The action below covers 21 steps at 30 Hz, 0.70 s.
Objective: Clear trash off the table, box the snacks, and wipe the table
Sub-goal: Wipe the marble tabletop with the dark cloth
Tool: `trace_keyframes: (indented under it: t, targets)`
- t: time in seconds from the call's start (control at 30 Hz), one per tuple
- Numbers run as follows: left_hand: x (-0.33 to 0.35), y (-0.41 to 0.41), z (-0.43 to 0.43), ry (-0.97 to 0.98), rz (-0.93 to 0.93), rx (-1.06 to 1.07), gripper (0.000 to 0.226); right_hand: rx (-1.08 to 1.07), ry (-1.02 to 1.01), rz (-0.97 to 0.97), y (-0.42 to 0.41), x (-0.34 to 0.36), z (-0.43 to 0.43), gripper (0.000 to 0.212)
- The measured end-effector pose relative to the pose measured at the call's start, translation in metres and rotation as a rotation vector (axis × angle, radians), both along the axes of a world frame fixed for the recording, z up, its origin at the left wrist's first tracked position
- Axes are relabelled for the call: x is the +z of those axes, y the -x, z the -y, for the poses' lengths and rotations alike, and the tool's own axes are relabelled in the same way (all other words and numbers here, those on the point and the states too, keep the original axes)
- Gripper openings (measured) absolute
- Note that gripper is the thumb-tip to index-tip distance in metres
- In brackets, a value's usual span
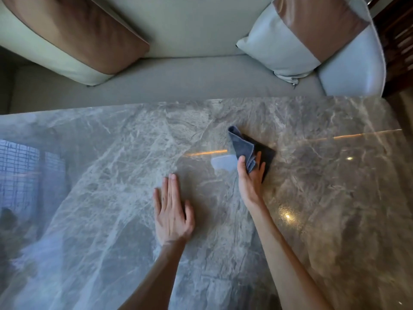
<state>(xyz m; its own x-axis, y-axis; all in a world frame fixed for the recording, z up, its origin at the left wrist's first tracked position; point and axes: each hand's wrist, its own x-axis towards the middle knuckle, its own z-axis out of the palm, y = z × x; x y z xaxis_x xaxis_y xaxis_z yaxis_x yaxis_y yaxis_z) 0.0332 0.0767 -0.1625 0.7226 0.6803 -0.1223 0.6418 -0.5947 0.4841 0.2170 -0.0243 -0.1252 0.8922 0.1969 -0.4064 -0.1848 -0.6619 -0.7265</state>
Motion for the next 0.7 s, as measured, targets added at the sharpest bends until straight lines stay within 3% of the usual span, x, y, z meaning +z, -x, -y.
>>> trace_keyframes:
  t: [0.5,0.7]
  targets:
    - [0.005,-0.001,0.002,0.024,0.014,0.017,0.082,0.322,0.132,0.226,0.041,-0.011,-0.023,0.073]
    - [0.007,-0.001,0.001,0.017,0.015,0.01,0.083,0.683,0.408,0.224,0.045,-0.007,-0.022,0.089]
